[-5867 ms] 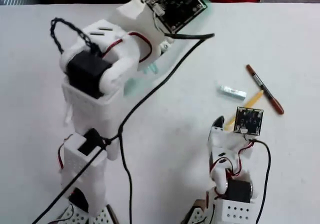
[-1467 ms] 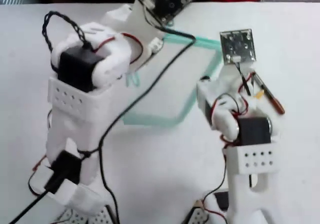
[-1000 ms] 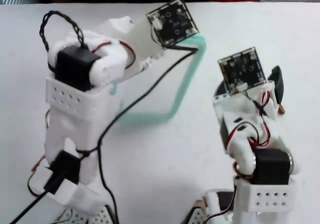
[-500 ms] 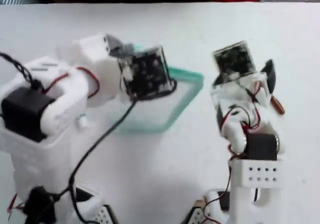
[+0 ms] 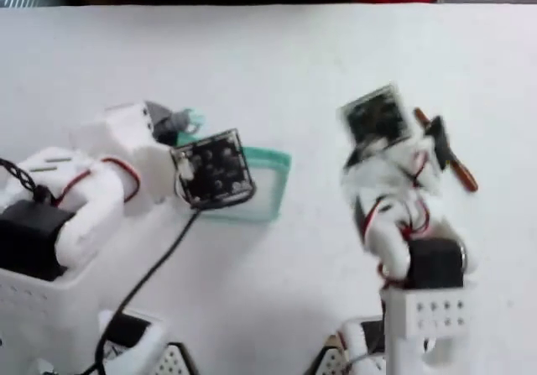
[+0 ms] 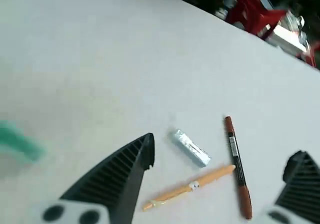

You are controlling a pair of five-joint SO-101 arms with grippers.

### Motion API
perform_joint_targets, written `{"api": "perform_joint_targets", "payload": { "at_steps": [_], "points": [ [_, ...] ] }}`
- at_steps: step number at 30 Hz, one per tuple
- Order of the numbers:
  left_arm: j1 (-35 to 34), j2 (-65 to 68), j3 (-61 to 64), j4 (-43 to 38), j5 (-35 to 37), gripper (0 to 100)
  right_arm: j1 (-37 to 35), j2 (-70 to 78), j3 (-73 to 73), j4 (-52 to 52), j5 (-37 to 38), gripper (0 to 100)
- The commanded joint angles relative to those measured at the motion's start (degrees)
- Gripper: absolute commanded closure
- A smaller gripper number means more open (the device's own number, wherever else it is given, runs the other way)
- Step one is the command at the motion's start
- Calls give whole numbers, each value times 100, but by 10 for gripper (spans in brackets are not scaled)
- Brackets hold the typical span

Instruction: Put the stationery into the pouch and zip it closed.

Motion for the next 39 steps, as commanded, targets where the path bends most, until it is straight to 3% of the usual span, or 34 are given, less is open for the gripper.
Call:
{"api": "perform_joint_targets", "payload": {
  "at_steps": [1,5,13,26,31,39],
  "points": [
    [-321,-119,97,-308,-9,969,-1024,-365,-932,1332,958,599],
    [-338,-119,88,-308,0,969,-1692,-84,-1688,1974,1055,598],
    [-356,-127,88,-273,0,969,-2202,1358,-2462,1877,1354,583],
    [-409,-127,97,-308,18,969,-2246,2651,-3305,1842,1398,569],
    [-804,-127,79,-756,1371,969,-1921,2633,-3288,1253,580,570],
    [-848,-136,88,-501,3780,969,-1991,2668,-3059,1253,1073,570]
  ]
}}
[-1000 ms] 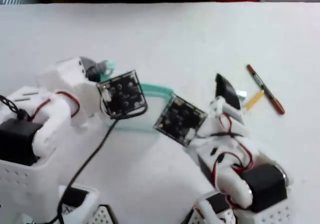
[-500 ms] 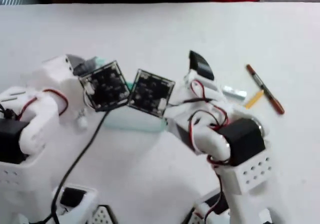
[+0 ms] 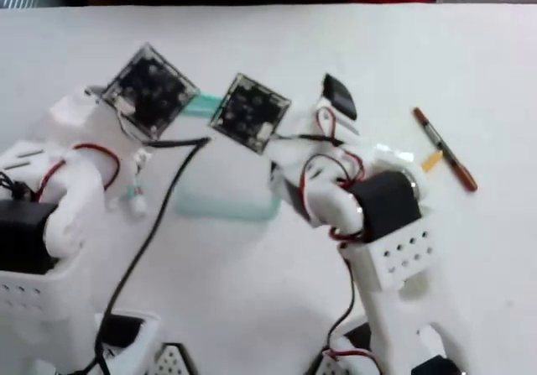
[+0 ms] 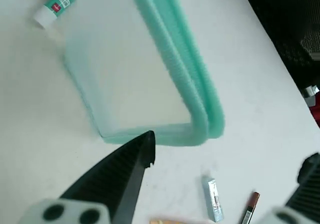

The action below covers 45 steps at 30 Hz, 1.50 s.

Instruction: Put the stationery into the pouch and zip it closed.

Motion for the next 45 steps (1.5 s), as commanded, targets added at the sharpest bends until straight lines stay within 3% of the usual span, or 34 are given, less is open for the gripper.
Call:
{"api": "perform_joint_targets", "payload": {
  "at_steps": [1,5,13,19,25,30,37,40,45],
  "points": [
    [-75,-127,-62,246,1380,969,-22,-40,-35,-163,158,570],
    [-75,-505,-18,730,1873,970,163,-75,-35,-303,167,570],
    [-22,-2387,642,958,1881,967,-13,-22,-18,-295,448,570],
    [-31,-2334,2163,378,1881,966,-593,-13,-35,189,1327,570],
    [-22,-2334,2242,343,1881,967,-620,40,-53,567,2462,570],
    [-22,-2334,2251,352,1899,968,-593,409,-360,171,2532,570],
    [-31,-2334,2242,-97,1916,969,-171,963,-18,-295,756,570],
    [-31,-2308,2251,-677,1916,969,664,831,149,-813,334,570],
    [295,-2281,2251,-1820,1899,966,2035,444,193,-1209,-1793,570]
  ]
}}
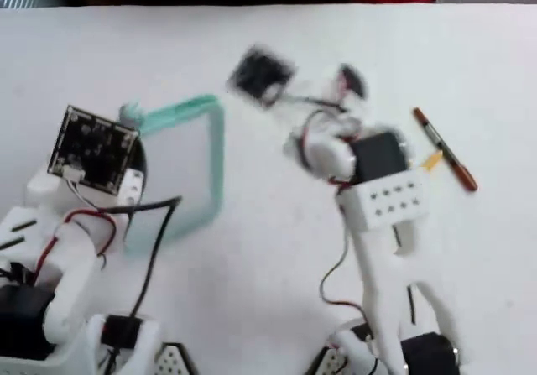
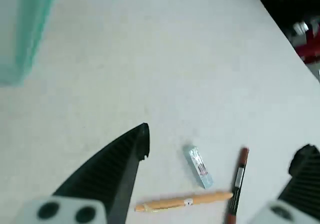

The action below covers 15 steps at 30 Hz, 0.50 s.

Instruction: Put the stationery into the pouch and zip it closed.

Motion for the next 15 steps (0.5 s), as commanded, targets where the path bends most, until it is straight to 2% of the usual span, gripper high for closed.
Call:
{"api": "perform_joint_targets", "payload": {
  "at_steps": [1,3,7,10,15],
  "points": [
    [514,31,-35,-1037,62,966,857,-418,-9,-171,-1503,570],
    [980,31,-35,-1336,53,965,1068,-541,220,-13,-1969,570],
    [1807,277,-62,-2040,-176,965,1121,-734,976,84,-2382,569],
    [2009,998,-404,-2444,-237,965,1121,-813,1582,-215,-2453,569],
    [2352,2501,-1916,-2075,-255,965,1130,-866,2365,-1033,-2479,569]
  ]
}}
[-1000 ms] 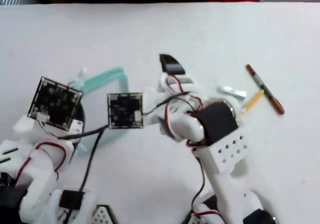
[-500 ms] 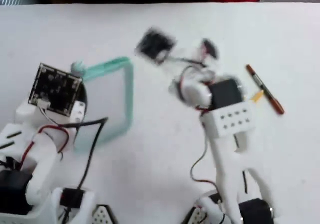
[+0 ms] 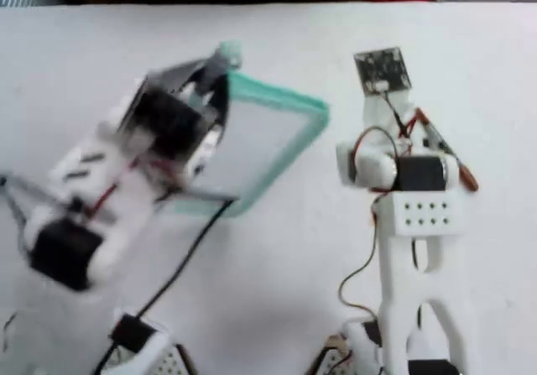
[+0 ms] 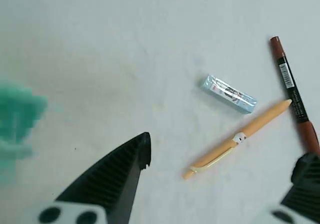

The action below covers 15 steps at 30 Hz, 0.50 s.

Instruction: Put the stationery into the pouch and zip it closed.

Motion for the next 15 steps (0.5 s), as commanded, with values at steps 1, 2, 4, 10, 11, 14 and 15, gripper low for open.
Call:
{"api": "perform_joint_targets", "payload": {
  "at_steps": [1,2,4,10,11,14,15],
  "points": [
    [391,1270,-1688,360,-70,965,31,-198,325,-576,-53,569],
    [400,1481,-2013,633,-70,965,40,-189,431,-708,-88,569],
    [418,1763,-2558,1160,-70,965,180,-189,554,-901,-229,570],
    [268,2000,-2927,1855,-97,965,963,-145,580,-1297,-818,570],
    [224,2009,-2778,1934,-97,965,1007,-145,580,-1297,-844,570],
    [101,1991,-2092,2004,-114,968,1007,-145,598,-1262,-809,570],
    [22,1991,-1890,1987,-114,968,954,-145,615,-1262,-800,570]
  ]
}}
